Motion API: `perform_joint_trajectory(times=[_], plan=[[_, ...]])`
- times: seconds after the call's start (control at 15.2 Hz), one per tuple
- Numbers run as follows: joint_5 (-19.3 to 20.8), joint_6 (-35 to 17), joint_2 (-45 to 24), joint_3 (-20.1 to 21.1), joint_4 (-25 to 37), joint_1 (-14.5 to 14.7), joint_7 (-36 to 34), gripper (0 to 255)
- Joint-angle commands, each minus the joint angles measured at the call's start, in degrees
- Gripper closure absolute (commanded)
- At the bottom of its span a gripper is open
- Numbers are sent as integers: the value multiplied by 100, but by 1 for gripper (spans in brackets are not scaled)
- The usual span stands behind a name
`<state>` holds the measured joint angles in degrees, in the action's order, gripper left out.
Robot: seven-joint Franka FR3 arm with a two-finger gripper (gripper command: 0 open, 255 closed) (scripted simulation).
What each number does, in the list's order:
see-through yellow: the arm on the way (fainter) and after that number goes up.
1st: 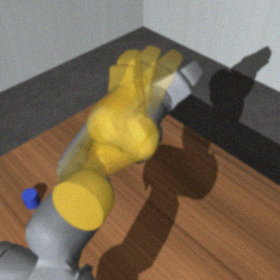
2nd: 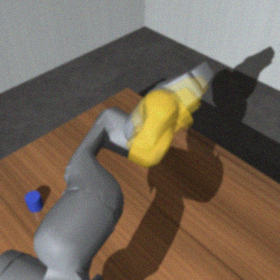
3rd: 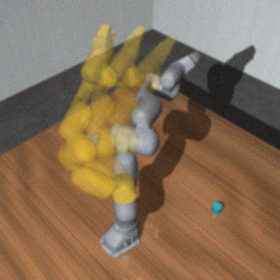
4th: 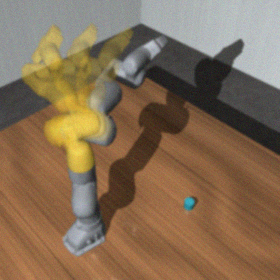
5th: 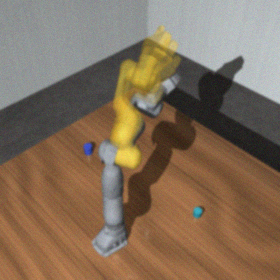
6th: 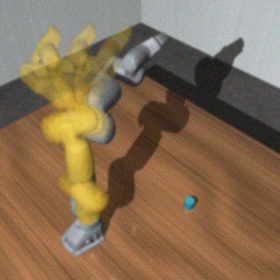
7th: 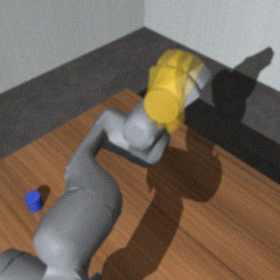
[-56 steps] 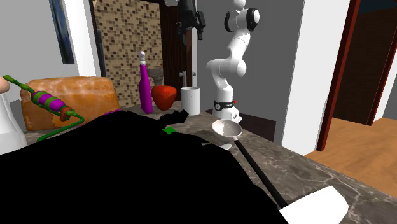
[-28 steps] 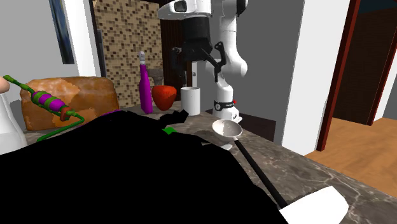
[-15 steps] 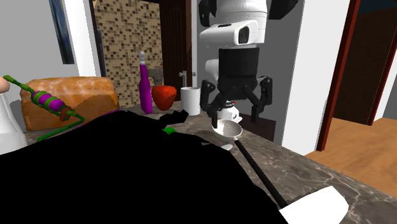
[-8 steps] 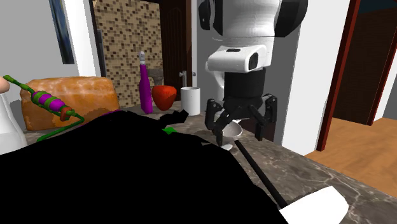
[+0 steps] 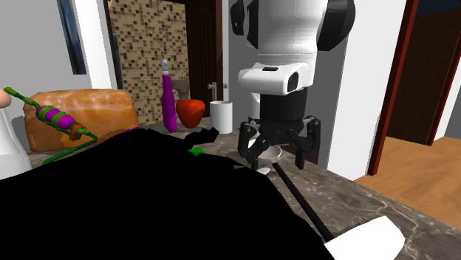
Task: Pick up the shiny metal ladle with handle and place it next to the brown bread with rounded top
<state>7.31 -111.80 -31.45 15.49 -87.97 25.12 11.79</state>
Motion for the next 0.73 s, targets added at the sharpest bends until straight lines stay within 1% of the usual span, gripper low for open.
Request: perform_joint_trajectory(times=[0.0, 0.07, 0.66], plan=[[0, 0, 0, 0, 0, 0, 0, 0], [0, 0, 0, 0, 0, 0, 0, 255], [0, 0, 0, 0, 0, 0, 0, 255]])
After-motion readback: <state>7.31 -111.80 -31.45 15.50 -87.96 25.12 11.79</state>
